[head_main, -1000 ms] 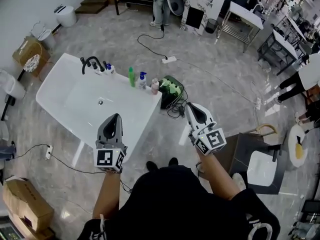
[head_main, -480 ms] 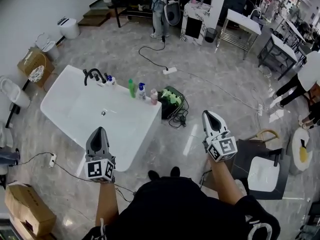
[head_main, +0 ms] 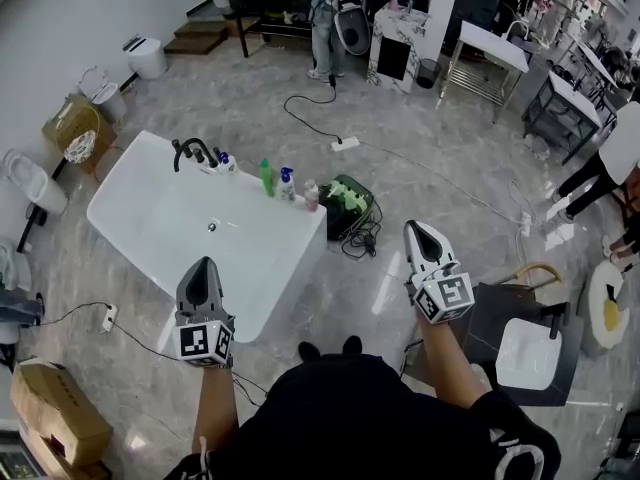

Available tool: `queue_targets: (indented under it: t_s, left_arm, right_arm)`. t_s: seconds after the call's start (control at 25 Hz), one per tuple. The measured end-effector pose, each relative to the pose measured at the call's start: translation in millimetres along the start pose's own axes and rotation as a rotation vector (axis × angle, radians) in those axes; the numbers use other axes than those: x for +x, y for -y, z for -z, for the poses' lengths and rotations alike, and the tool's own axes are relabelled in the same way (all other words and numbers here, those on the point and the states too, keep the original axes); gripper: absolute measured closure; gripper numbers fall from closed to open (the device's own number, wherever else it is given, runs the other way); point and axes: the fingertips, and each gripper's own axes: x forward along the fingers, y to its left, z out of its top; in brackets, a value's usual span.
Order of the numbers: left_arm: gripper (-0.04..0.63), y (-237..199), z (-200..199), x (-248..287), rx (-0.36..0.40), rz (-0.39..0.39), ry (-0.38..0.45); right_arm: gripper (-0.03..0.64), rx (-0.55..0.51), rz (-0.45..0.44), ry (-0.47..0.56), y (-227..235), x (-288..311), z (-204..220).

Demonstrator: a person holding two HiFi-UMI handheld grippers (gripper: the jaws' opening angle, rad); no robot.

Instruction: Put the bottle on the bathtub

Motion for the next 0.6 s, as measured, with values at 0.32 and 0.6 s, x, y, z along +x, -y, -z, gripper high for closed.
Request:
queue_targets:
  t_s: [0.32,0.6]
  left_arm:
    - [0.588,9,-6,7,0.031,0.005,0.004]
    - [0.588,17,-7,13,0.038,0.021,0.008]
  right_arm:
    - [0.604,0.000,-0.037,-0.003,1,10,1]
    - [0.604,-0.014,-0.049,-0.002,7,14,0]
